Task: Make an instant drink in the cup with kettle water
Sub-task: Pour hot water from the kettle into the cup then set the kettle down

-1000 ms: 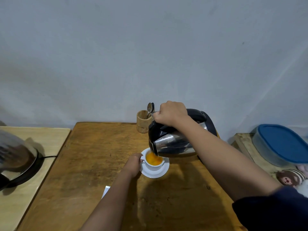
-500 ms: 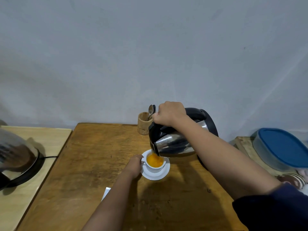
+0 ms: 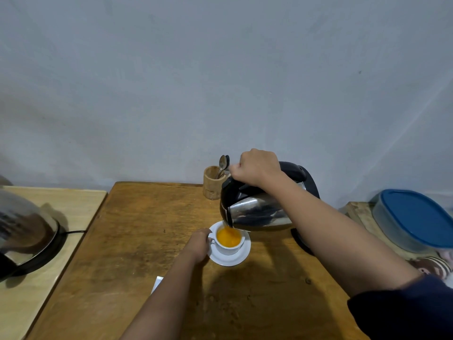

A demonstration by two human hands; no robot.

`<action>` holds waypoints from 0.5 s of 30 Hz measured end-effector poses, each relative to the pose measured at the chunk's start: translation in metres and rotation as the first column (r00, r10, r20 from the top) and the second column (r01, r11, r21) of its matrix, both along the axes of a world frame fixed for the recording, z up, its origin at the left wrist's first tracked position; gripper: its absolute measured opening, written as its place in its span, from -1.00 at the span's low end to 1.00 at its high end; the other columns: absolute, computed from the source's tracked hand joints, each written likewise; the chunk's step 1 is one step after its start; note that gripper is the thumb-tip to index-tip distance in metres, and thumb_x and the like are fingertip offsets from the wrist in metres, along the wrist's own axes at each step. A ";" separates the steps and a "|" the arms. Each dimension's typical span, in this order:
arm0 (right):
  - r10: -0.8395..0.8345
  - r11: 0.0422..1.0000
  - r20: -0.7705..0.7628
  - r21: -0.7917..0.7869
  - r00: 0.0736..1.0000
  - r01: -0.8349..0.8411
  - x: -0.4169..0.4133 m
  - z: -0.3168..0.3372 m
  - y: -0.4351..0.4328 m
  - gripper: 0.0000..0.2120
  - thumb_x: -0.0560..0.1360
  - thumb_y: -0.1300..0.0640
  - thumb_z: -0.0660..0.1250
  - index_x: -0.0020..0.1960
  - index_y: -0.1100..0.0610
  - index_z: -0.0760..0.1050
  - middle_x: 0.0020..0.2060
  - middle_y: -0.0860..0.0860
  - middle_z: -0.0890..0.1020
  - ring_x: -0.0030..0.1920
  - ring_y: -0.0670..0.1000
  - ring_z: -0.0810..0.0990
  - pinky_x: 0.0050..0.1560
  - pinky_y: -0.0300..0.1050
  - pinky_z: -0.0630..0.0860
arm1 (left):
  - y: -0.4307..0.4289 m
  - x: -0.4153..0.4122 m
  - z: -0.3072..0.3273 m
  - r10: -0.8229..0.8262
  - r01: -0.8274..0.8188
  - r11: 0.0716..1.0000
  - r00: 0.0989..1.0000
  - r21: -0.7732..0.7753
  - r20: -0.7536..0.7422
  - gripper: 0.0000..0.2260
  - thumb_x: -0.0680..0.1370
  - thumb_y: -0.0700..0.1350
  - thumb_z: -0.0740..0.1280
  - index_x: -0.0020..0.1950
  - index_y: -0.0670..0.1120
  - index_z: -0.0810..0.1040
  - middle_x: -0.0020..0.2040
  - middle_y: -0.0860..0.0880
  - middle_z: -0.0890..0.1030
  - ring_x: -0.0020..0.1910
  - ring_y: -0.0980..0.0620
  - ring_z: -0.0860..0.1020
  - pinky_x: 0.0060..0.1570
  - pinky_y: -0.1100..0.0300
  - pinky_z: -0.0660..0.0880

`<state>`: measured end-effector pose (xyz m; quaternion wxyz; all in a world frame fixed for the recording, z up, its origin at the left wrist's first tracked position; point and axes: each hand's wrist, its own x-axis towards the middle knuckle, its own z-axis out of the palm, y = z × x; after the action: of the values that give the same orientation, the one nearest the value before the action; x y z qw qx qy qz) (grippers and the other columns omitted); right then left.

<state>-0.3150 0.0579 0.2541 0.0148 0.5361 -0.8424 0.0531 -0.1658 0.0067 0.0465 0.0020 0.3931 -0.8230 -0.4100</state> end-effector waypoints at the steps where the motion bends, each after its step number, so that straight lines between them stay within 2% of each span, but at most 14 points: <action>1: -0.033 0.999 0.026 -0.014 0.999 0.034 -0.004 -0.001 0.005 -0.63 0.46 0.02 0.13 -0.47 0.12 0.23 -0.49 0.01 0.35 -0.46 -0.01 0.30 -0.42 -0.19 0.16 | 0.000 0.000 0.000 0.011 -0.011 1.000 1.000 0.007 -0.004 -0.74 0.58 -0.21 0.14 0.24 -0.19 0.46 0.24 -0.20 0.51 0.17 -0.12 0.48 0.04 0.18 0.36; 5: -0.212 0.973 0.157 -0.057 0.965 0.223 -0.025 -0.010 0.030 -0.64 0.45 0.01 0.14 -0.47 0.13 0.26 -0.50 0.01 0.36 -0.47 0.01 0.31 -0.41 -0.19 0.19 | 0.003 -0.001 0.000 0.061 -0.060 0.998 0.998 0.034 -0.029 -0.73 0.58 -0.22 0.15 0.25 -0.19 0.46 0.25 -0.20 0.52 0.17 -0.12 0.47 0.03 0.21 0.34; 9: -0.358 0.908 0.377 -0.073 0.854 0.413 -0.046 -0.023 0.062 -0.66 0.45 -0.01 0.13 -0.43 0.15 0.28 -0.49 0.01 0.38 -0.44 0.04 0.33 -0.39 -0.17 0.22 | 0.007 -0.003 0.000 0.128 -0.125 0.990 0.991 0.072 -0.041 -0.72 0.58 -0.22 0.16 0.26 -0.18 0.47 0.25 -0.18 0.52 0.18 -0.11 0.48 0.13 0.10 0.41; 12: -0.404 0.822 0.577 -0.111 0.710 0.558 -0.061 -0.033 0.088 -0.64 0.43 -0.05 0.13 -0.42 0.17 0.38 -0.59 -0.01 0.47 -0.44 0.09 0.40 -0.32 -0.10 0.31 | 0.010 -0.004 0.000 0.188 -0.181 0.977 0.981 0.112 -0.054 -0.73 0.57 -0.20 0.16 0.25 -0.17 0.48 0.22 -0.18 0.54 0.13 -0.09 0.49 0.12 0.07 0.44; 15: -0.343 0.666 0.809 -0.150 0.478 0.731 -0.078 -0.044 0.119 -0.64 0.39 0.00 0.13 -0.48 0.18 0.40 -0.75 0.02 0.47 -0.56 0.08 0.41 -0.34 -0.10 0.34 | 0.013 -0.004 -0.005 0.226 -0.212 0.969 0.969 0.128 -0.103 -0.76 0.56 -0.20 0.17 0.17 -0.17 0.52 0.16 -0.19 0.57 0.04 -0.07 0.50 0.03 0.08 0.45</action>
<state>-0.3929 0.1772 0.2104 -0.1698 0.1424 -0.8612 0.4575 -0.1700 0.0194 0.0416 0.0725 0.4565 -0.7479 -0.4765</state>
